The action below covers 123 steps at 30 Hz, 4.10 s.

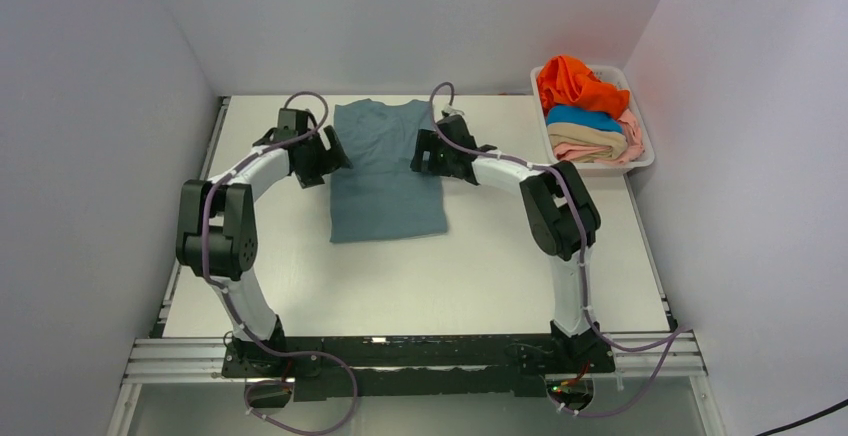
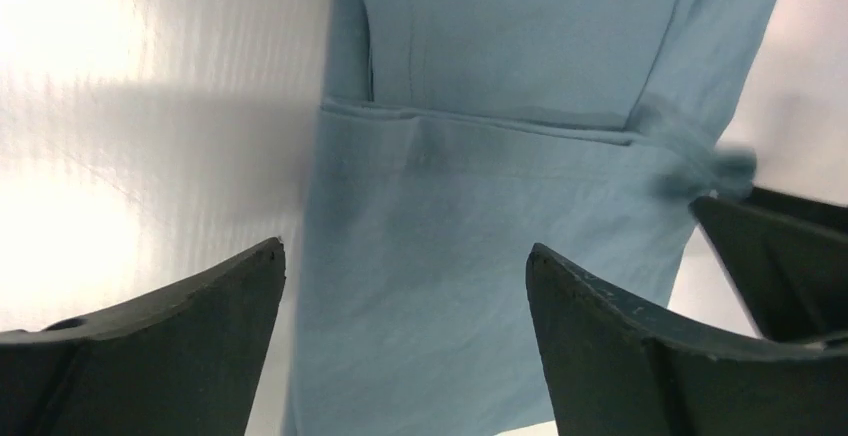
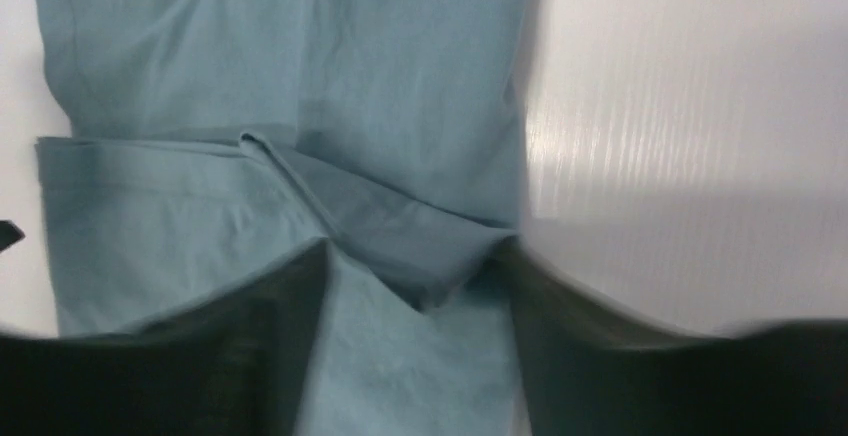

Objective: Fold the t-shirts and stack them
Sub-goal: Fold the folded rectangular tshirt in 1/3 of the way, then grab one side of the 2/3 rectangular tshirt with both arms, then fold the long partially folded tshirt into a neat square

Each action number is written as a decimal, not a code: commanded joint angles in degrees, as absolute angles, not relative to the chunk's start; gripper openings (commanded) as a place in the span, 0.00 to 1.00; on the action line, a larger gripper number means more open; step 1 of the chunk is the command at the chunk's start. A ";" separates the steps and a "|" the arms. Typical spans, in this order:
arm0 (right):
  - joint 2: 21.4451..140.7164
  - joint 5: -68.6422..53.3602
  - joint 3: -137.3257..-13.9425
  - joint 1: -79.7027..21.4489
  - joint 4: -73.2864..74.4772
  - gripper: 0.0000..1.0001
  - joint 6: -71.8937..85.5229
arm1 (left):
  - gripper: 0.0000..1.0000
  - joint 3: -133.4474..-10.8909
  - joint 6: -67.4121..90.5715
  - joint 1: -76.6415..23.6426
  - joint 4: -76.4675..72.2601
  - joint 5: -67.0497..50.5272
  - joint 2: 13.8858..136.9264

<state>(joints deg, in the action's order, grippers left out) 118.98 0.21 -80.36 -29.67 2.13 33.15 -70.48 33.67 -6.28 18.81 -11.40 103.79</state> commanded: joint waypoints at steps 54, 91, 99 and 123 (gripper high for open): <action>85.45 -7.48 -40.92 -41.23 7.27 0.00 49.34 | 0.00 -22.79 37.80 -6.64 14.15 -22.12 68.38; 60.22 -24.52 -52.01 -34.97 25.87 0.00 37.53 | 0.00 -41.26 41.98 -14.42 25.37 -6.89 36.77; 67.72 -22.43 -56.27 -29.13 25.46 0.00 33.17 | 0.00 -48.10 37.93 -13.93 22.42 -1.59 49.22; 95.14 -25.16 -61.42 -18.32 13.38 0.01 38.68 | 0.11 -62.49 34.46 -8.63 16.50 -5.92 89.76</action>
<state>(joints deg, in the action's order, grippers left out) 91.00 -27.24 -58.08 -20.25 14.61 38.28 -57.01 37.47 -10.90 16.82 -10.57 83.81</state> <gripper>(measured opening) 0.033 0.073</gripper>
